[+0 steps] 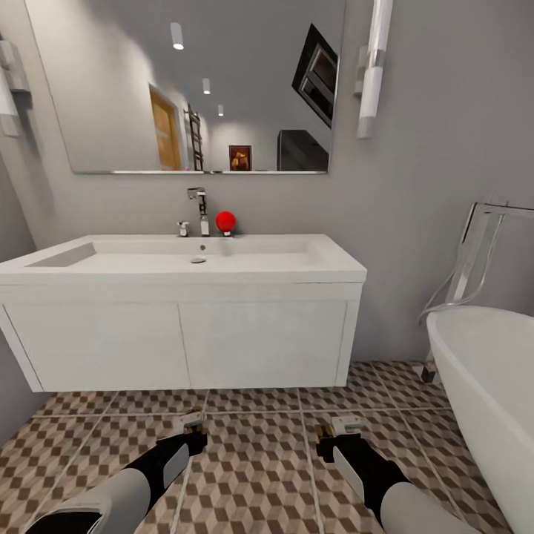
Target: Take the four mousetraps from the cabinet in the bathroom and place them on the bathroom floor. Make sure all four end up on the same floor surface, and ensure that at least two of them are either under or directly next to the same bathroom sink.
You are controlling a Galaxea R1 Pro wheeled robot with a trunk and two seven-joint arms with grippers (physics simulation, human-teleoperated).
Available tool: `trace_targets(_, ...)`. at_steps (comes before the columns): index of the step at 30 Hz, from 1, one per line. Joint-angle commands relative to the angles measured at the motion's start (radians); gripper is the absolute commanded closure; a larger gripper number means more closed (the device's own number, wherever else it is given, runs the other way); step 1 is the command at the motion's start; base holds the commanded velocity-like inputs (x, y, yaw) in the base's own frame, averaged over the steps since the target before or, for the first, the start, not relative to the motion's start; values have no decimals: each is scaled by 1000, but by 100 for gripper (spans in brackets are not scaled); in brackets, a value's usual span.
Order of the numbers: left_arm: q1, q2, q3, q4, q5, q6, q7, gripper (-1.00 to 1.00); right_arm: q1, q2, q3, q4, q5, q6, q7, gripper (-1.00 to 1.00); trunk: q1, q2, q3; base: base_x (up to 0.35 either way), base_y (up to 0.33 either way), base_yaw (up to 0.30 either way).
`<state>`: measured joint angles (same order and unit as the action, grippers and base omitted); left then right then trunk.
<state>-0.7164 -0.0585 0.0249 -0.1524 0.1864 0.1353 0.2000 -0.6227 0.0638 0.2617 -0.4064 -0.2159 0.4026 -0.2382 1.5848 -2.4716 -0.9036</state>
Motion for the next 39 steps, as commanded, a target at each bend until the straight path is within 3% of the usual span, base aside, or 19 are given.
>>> trace_targets(1, 0, -1, 1, -3, 5, 5, 6, 100, 0, -1, 8, -2, -14, 4, -9, 100, 0, 0, -1, 14, 0, 0)
trace_targets(10, 0, -3, 4, 0, 6, 7, 6, 100, 0, -4, 8, -2, -14, 4, -6, 100, 0, 0, -1, 2, 0, 0)
trace_targets(14, 0, -4, 4, 2, 7, 7, 6, 100, 0, -4, 8, -2, -13, 4, -4, 100, 15, -28, -14, 0, 0, 0)
trace_targets(33, 0, -3, 4, 8, 9, 10, 6, 100, -1, -7, 10, -2, -10, 3, -13, 100, 24, -33, -87, 0, 0, 0)
trace_targets(39, 0, -3, 4, 7, 7, 8, 6, 100, 0, -7, 10, -2, -10, -70, -13, 100, 26, -34, -110, 0, 0, 0)
